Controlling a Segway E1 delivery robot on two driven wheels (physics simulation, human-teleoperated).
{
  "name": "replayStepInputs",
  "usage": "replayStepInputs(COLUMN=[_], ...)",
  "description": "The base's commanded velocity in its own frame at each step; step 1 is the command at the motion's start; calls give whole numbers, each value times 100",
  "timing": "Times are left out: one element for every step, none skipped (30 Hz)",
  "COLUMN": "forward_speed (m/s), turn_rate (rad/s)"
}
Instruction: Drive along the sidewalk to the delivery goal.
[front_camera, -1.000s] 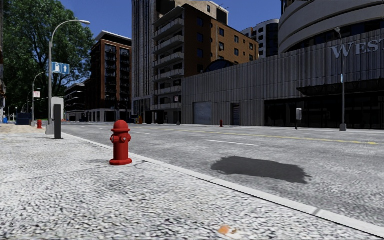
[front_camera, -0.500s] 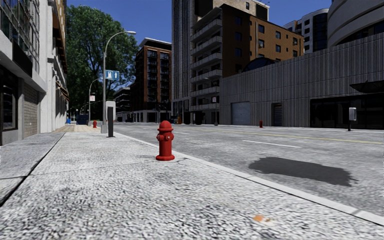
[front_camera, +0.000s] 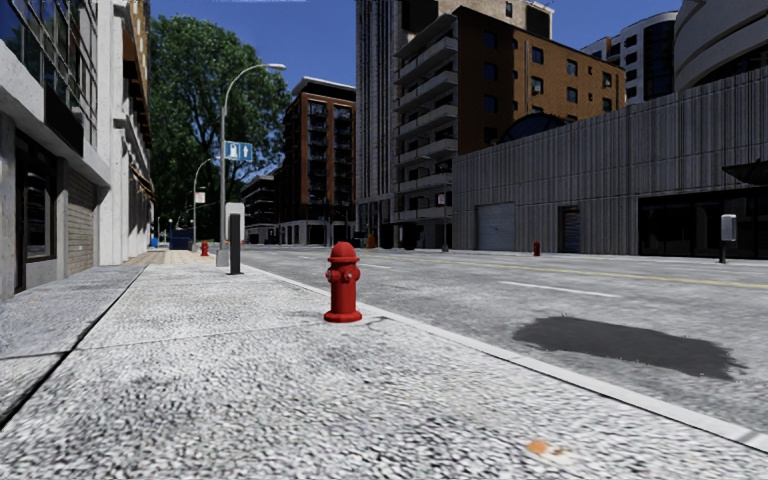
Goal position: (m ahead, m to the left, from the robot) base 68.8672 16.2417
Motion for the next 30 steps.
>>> replayStepInputs(forward_speed=[200,200,200,200,200,200,200,200,200,200,200,200,200,200,200,200,200,200,200,200,200,200,200,200,200,200,200,200,200,200], turn_rate=[51,51,52,52,52,52,52,52,52,52,52,52,52,52,52,52,52,52,52,52,52,52,52,51,42,38,38,38,40,45])
